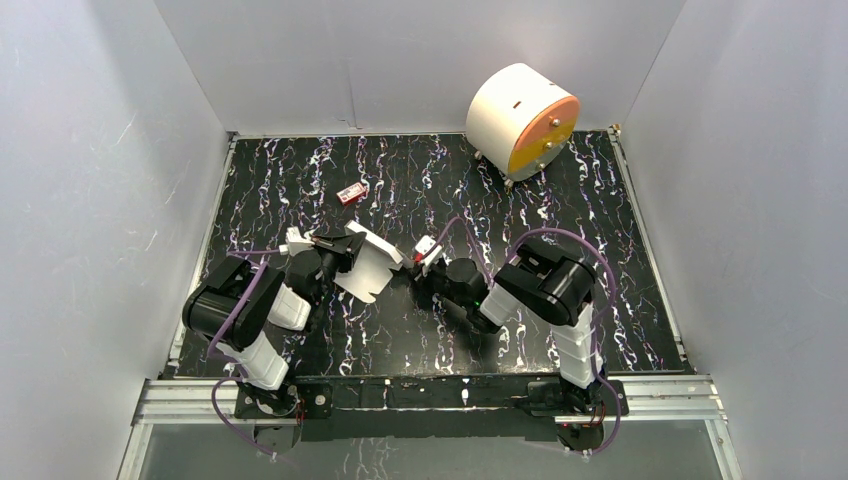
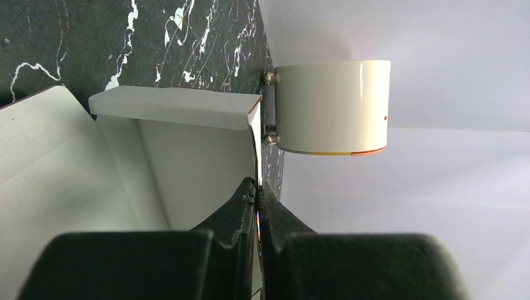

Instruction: Fold the paper box

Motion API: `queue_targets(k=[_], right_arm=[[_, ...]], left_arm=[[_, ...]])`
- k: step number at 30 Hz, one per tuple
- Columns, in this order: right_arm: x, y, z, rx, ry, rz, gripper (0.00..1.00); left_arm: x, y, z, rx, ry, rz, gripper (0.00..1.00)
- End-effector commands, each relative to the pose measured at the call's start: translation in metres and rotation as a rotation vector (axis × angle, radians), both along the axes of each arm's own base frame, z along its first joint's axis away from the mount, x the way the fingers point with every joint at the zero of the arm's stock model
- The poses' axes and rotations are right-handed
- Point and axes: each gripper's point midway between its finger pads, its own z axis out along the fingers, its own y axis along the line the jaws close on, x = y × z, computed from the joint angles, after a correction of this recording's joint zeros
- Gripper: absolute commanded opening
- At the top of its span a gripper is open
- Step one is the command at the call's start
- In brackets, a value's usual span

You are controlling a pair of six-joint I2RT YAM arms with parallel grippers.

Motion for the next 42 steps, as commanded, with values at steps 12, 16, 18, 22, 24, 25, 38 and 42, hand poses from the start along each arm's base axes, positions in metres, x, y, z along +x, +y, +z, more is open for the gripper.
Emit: queue_targets(k=[12, 16, 18, 22, 24, 25, 38, 42], right_arm=[[0.019, 0.022, 0.037, 0.129, -0.133, -0.002, 0.23], [0.019, 0.021, 0.042, 0.162, -0.130, -0.013, 0.15], [0.020, 0.020, 0.046, 0.174, -0.125, -0.024, 0.13], [0.025, 0.014, 0.049, 0.185, -0.113, -0.078, 0.05], [0.029, 0.008, 0.046, 0.179, -0.101, -0.119, 0.01], [0.031, 0.005, 0.045, 0.177, -0.095, -0.141, 0.00], [0.044, -0.008, 0.041, 0.129, -0.065, -0.251, 0.00], [0.044, -0.006, 0.037, 0.106, -0.054, -0.244, 0.00]], left_arm=[[-0.006, -0.007, 0.016, -0.038, -0.043, -0.013, 0.00], [-0.009, -0.010, 0.014, -0.037, -0.037, -0.015, 0.00], [-0.012, -0.014, 0.014, -0.040, -0.035, -0.021, 0.00], [-0.019, -0.020, 0.014, -0.046, -0.033, -0.029, 0.00], [-0.024, -0.023, 0.015, -0.047, -0.039, -0.031, 0.00], [-0.026, -0.025, 0.017, -0.048, -0.044, -0.032, 0.00], [-0.057, -0.045, 0.030, -0.065, -0.079, -0.094, 0.00], [-0.064, -0.048, 0.028, -0.059, -0.076, -0.106, 0.00]])
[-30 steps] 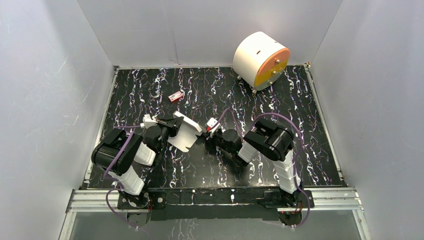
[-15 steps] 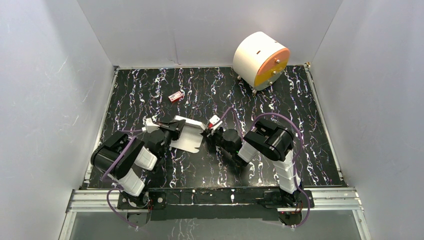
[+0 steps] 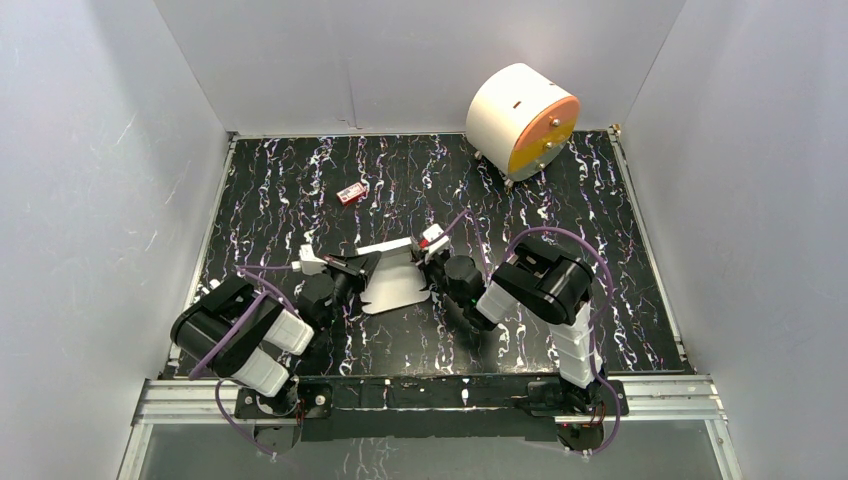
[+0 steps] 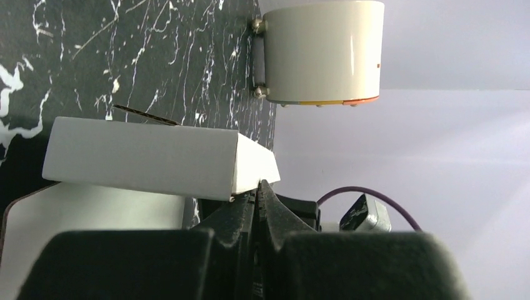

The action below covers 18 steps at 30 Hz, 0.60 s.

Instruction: Fold the paper box

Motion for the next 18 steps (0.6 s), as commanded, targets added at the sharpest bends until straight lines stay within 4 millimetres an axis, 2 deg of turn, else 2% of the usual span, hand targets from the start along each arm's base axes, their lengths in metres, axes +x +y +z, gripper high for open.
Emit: queue_targets(k=[1, 9, 13, 15, 18], right_arm=[[0.010, 0.003, 0.017, 0.000, -0.017, -0.030, 0.00], [0.002, 0.003, -0.013, -0.083, -0.020, 0.030, 0.00], [-0.003, 0.004, -0.019, -0.084, -0.030, 0.060, 0.00], [-0.005, 0.006, -0.019, -0.088, -0.029, 0.077, 0.00], [-0.007, 0.008, -0.020, -0.097, -0.018, 0.092, 0.00]], left_arm=[[-0.009, -0.008, 0.019, -0.022, -0.063, -0.029, 0.00], [-0.019, -0.011, 0.001, 0.004, -0.021, -0.050, 0.00], [-0.018, -0.007, 0.002, 0.042, -0.046, -0.034, 0.00], [-0.014, -0.008, 0.005, 0.076, -0.073, -0.033, 0.06], [-0.008, -0.026, 0.003, 0.152, -0.089, -0.116, 0.21]])
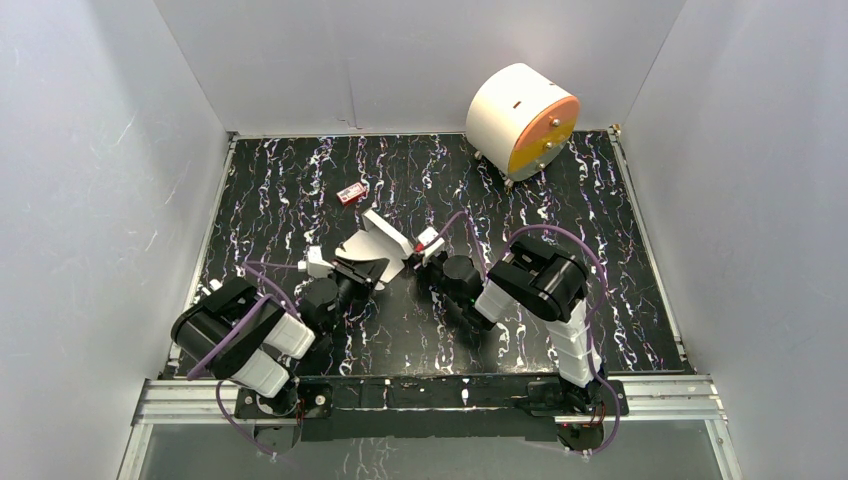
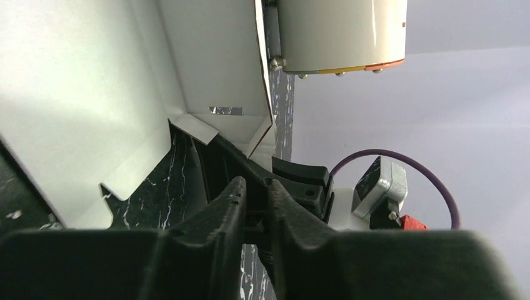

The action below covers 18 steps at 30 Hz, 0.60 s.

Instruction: Fold the paper box

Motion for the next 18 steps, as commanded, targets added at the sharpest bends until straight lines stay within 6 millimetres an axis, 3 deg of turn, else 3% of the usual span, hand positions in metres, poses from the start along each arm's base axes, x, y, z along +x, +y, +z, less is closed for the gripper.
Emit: queue_targets(k=[1, 4, 7, 13, 18], right_arm=[[-0.007, 0.005, -0.005, -0.024, 0.000, 0.055, 0.00], [-0.009, 0.007, -0.003, -0.021, 0.004, 0.067, 0.00], [-0.010, 0.008, -0.003, -0.020, 0.008, 0.077, 0.00], [-0.012, 0.011, -0.003, -0.019, 0.016, 0.097, 0.00], [-0.014, 0.013, -0.003, -0.019, 0.023, 0.112, 0.00]], left_arm=[[0.013, -0.021, 0.013, 0.112, -0.097, -0.088, 0.26], [0.016, -0.025, 0.001, 0.159, -0.084, -0.107, 0.38], [0.021, -0.024, -0.006, 0.240, -0.109, -0.109, 0.43], [0.032, -0.029, -0.013, 0.374, -0.170, -0.138, 0.42], [0.041, -0.031, -0.007, 0.462, -0.244, -0.148, 0.39]])
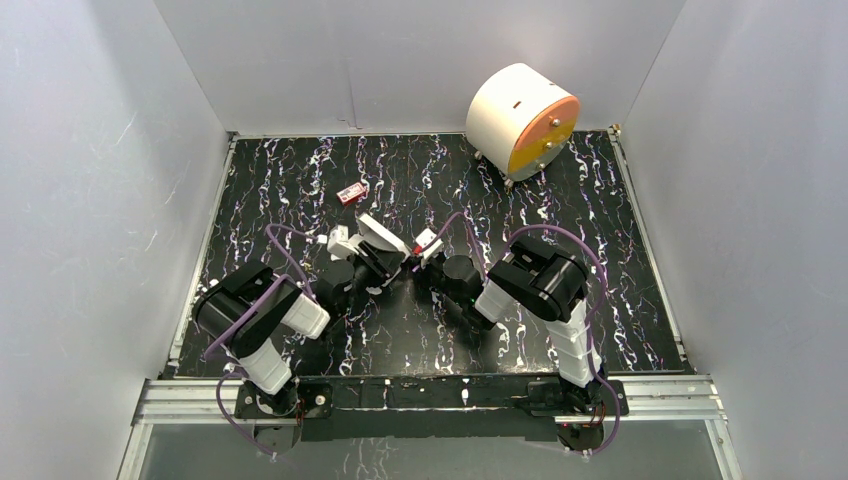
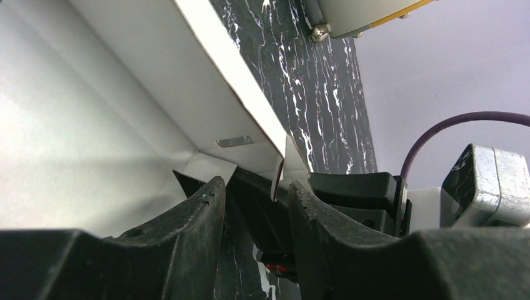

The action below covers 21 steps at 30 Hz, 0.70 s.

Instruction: Fold the paper box

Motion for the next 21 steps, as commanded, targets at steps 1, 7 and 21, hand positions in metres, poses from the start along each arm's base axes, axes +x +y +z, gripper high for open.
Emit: queue_targets(k=[1, 7, 21], right_arm=[[-0.006, 0.005, -0.004, -0.020, 0.022, 0.042, 0.00], [-0.008, 0.007, -0.004, -0.018, 0.032, 0.056, 0.00], [-0.011, 0.010, -0.004, -0.016, 0.041, 0.082, 0.00]], left_arm=[[0.015, -0.004, 0.016, 0.112, -0.139, -0.026, 0.38], [0.019, -0.005, 0.012, 0.203, -0.188, -0.054, 0.29], [0.024, -0.007, 0.012, 0.396, -0.386, -0.113, 0.09]])
